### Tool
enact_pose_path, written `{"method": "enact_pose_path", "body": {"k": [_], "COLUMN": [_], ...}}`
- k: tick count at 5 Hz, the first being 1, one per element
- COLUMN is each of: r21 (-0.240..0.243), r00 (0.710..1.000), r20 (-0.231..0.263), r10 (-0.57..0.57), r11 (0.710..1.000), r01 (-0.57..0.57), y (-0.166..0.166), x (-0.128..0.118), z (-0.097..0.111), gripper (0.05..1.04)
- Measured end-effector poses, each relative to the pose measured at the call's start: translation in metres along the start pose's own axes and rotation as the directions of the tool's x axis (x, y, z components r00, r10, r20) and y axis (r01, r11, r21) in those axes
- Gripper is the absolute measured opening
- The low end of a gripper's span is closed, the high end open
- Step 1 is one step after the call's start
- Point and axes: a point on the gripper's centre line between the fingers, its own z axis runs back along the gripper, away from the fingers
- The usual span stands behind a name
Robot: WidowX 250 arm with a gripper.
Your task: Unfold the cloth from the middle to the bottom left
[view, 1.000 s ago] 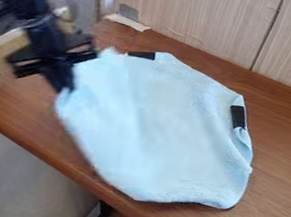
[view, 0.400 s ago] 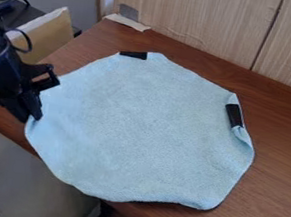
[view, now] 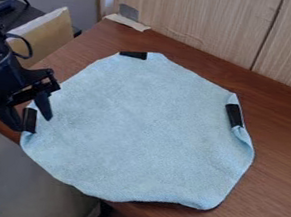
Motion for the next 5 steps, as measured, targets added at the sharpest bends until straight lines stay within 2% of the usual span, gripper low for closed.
{"method": "enact_pose_path", "body": {"k": [1, 2, 3, 4, 5], "r21": [0.01, 0.021, 0.009, 0.012, 0.013], "r00": [1.0, 0.997, 0.987, 0.975, 0.973], "r20": [-0.01, -0.025, -0.059, -0.071, -0.07], "r10": [-0.017, -0.07, -0.147, -0.211, -0.218], "r11": [1.0, 0.997, 0.989, 0.977, 0.975], "r01": [0.017, 0.071, 0.148, 0.212, 0.22], "y": [-0.006, -0.018, -0.041, -0.062, -0.062], "x": [-0.001, 0.002, 0.005, 0.009, 0.01], "z": [0.0, 0.009, 0.025, 0.049, 0.051], "gripper": [1.008, 1.005, 1.001, 1.001, 1.001]}}
